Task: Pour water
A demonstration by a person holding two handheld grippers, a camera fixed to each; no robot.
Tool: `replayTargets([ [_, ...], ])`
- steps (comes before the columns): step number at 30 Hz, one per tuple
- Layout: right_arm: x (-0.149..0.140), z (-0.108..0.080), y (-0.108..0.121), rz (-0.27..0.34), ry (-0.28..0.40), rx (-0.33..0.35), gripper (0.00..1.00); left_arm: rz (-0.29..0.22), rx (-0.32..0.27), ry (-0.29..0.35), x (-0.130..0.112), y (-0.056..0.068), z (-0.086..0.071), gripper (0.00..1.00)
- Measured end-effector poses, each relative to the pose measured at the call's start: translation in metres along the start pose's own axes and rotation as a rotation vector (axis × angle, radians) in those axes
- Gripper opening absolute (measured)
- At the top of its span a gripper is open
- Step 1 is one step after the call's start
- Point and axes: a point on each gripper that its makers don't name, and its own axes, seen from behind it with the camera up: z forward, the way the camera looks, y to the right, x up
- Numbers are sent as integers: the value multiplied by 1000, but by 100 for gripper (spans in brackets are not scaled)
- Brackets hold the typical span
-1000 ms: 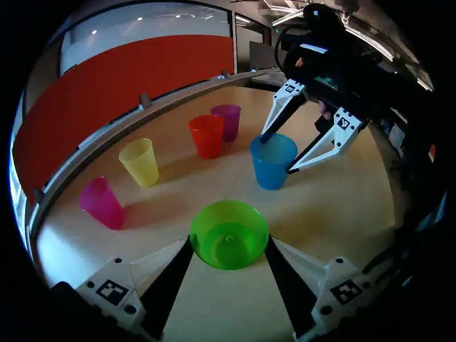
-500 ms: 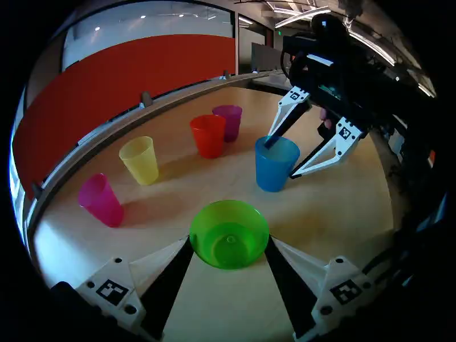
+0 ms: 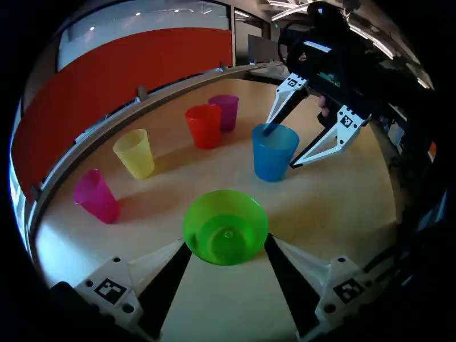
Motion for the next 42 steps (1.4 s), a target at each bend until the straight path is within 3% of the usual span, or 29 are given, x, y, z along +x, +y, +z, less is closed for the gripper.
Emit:
replayTargets([
  [18, -10, -7, 4, 23, -2, -20, 100, -7, -1, -21, -8, 3, -6, 93],
  [42, -36, -33, 13, 71, -12, -89, 100, -50, 84, -32, -34, -16, -44, 93],
])
